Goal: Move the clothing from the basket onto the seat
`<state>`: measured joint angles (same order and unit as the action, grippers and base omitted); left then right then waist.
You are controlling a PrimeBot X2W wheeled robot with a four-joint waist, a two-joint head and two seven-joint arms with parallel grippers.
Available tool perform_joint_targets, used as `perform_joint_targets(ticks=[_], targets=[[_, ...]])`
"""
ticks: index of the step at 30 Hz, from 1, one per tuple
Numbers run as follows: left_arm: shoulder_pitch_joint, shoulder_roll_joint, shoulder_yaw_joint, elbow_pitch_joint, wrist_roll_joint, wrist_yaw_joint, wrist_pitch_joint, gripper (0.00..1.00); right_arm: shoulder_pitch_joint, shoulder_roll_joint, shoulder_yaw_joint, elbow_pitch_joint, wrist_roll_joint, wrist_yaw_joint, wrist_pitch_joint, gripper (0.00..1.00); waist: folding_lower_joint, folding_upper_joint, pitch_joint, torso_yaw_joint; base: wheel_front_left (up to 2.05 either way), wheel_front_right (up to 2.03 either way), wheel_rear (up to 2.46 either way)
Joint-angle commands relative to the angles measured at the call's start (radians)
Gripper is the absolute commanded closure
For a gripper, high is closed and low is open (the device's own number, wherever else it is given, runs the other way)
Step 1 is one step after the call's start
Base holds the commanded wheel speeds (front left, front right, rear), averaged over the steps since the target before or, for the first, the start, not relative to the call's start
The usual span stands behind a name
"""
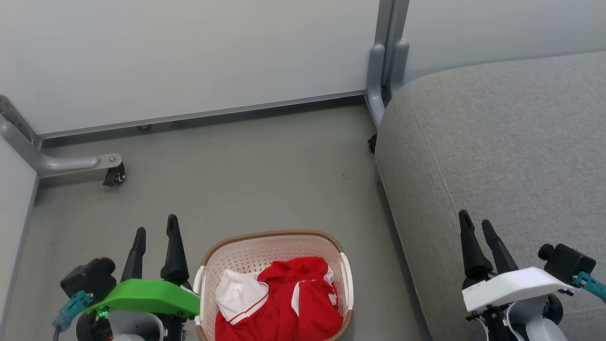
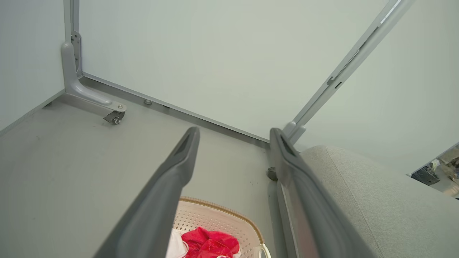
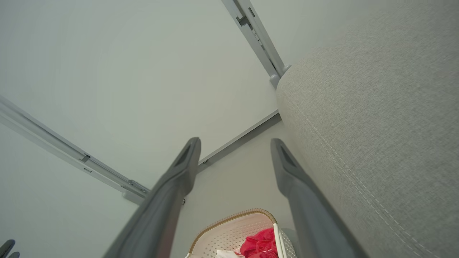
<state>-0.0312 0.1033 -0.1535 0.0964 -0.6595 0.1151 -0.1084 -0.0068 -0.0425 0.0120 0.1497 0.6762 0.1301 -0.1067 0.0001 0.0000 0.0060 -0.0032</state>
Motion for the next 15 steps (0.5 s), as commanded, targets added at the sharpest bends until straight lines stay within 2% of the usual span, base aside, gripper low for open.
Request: perform_joint_targets(ticks=[1,15], targets=[[-0.002,0.01,-0.006,-0.021,0.039,0.01,-0.01,0.0,-0.002,-0.005,0.008,-0.018,-0.034,0.001,-0.012,0.0,0.0,0.0,0.0,0.0,0.0,0.0,0.0],[0.006,0.03,-0.065,-0.049,0.209,0.058,-0.05,0.0,0.011,-0.007,0.031,-0.03,-0.201,0.001,-0.052,0.0,0.0,0.0,0.005,0.0,0.0,0.0,0.0]])
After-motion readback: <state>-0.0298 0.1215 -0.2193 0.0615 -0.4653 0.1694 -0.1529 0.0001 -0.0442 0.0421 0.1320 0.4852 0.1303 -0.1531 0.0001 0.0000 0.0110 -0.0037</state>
